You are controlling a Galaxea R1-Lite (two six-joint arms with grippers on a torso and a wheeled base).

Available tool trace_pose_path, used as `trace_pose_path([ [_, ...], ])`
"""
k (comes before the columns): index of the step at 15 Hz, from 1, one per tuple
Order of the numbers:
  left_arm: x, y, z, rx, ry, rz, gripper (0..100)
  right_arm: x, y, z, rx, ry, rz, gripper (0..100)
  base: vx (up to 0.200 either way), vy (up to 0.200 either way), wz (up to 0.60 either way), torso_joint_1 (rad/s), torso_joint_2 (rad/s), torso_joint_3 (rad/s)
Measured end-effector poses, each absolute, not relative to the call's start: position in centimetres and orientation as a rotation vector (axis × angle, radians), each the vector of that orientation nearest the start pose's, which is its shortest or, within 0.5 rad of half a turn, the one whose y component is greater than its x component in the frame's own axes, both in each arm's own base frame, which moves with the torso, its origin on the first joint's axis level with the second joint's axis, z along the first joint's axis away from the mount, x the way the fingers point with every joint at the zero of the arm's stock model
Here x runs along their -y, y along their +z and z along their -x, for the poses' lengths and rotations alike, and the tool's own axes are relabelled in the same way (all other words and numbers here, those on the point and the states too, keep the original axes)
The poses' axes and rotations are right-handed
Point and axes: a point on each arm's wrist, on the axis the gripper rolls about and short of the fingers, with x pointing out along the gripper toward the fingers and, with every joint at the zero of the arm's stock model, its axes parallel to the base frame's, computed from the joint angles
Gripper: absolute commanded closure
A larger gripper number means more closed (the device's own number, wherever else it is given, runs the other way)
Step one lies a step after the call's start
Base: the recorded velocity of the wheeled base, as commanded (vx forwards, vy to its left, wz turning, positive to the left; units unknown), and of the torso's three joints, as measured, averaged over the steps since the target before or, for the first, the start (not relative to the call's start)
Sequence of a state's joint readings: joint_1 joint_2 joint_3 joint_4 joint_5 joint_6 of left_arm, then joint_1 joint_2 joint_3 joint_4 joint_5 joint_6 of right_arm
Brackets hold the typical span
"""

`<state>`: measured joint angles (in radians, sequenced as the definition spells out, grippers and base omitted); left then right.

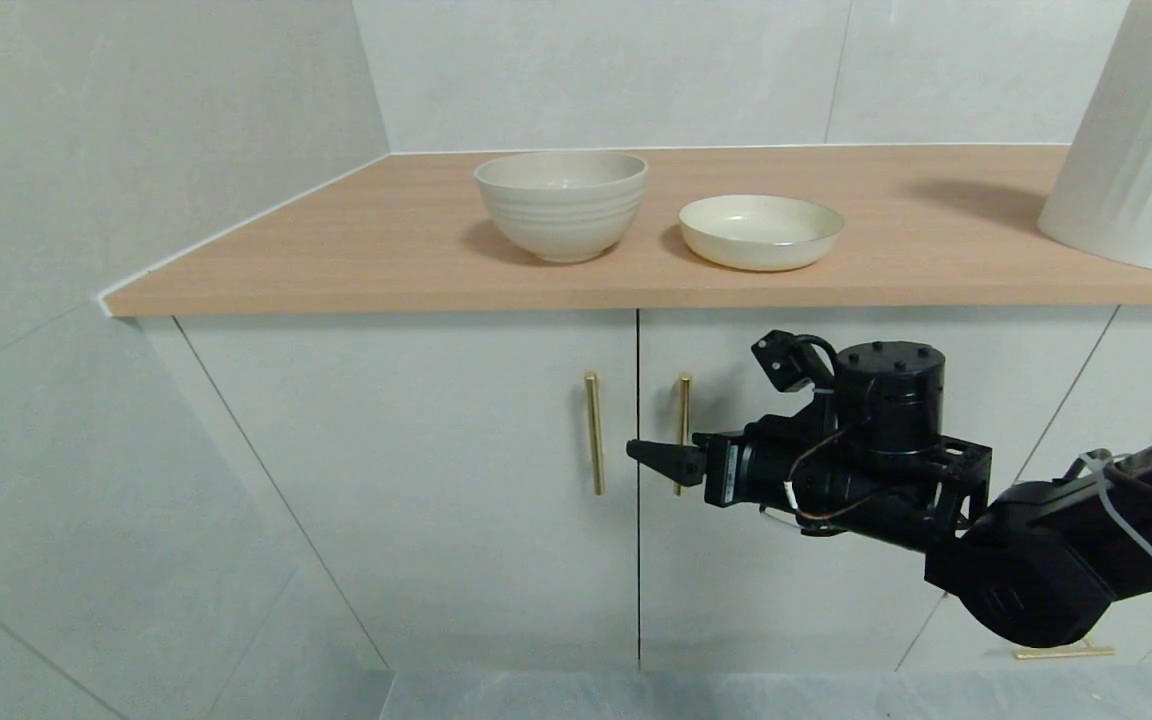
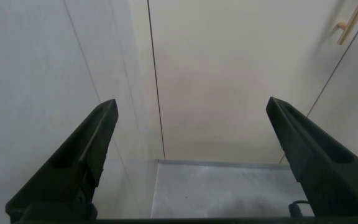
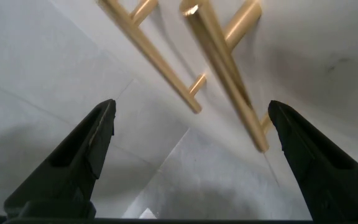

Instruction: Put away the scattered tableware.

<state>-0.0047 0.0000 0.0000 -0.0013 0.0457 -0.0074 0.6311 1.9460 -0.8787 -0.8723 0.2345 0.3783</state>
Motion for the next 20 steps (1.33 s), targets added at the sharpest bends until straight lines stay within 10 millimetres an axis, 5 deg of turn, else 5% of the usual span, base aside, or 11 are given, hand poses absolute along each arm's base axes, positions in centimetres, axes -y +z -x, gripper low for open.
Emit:
trace_pose_path([
  [20, -0.1, 7.6, 2.3, 0.001, 0.041, 0.007, 0, -22.9, 14.0, -27.2, -0.369, 0.93, -0.377, 0, 0.0, 0.0, 0.0, 0.0, 0.0, 0.0],
])
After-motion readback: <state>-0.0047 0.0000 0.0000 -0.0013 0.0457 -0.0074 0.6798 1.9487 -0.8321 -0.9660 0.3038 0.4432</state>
